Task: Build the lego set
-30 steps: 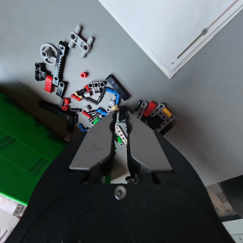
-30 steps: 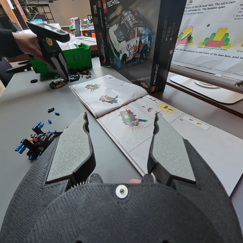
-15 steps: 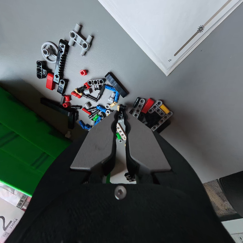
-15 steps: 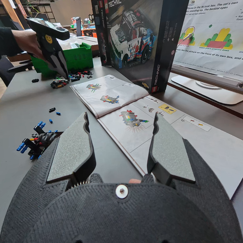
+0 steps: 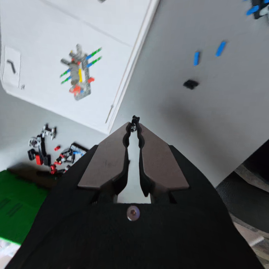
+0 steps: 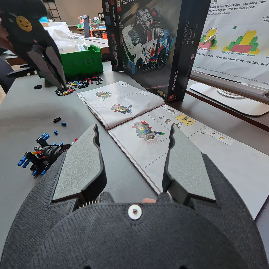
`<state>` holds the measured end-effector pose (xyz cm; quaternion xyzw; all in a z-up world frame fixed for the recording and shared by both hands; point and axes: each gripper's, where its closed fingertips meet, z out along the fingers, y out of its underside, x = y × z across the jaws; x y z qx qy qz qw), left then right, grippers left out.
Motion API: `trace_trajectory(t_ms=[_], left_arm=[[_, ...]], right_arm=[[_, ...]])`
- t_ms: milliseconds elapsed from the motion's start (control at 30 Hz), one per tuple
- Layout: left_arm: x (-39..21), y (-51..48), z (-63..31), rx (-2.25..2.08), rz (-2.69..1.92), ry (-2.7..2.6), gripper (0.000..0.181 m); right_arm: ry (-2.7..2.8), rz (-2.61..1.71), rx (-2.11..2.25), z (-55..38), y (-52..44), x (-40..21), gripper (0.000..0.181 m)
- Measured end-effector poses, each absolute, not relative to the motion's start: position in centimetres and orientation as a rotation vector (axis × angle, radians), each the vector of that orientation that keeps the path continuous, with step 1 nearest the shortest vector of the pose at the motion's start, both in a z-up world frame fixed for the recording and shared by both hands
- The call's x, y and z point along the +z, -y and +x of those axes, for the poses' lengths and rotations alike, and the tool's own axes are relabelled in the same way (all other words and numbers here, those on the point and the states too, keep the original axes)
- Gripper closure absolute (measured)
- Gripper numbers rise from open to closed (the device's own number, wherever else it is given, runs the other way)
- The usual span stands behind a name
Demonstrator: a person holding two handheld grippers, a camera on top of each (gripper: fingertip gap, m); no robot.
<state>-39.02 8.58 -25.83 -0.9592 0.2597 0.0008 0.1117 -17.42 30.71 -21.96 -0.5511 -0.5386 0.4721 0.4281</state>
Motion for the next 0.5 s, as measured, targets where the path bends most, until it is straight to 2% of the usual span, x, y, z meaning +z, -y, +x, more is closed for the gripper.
trace_trajectory(t_ms=[167,333,500], left_arm=[[-27.7,-9.5,-33.2,-0.049,-2.801,-0.964,0.176],[-30.7,-9.5,-32.0,-0.035,-2.855,-1.041,0.175],[-30.4,-9.9,-31.7,-0.071,-2.854,-1.011,0.176]], right_arm=[[1.347,-1.373,1.174,-17.4,-30.7,-21.9,0.087],[1.340,-1.365,1.176,-17.3,-30.7,-21.7,0.087],[1.342,-1.365,1.183,-17.3,-30.7,-21.7,0.087]])
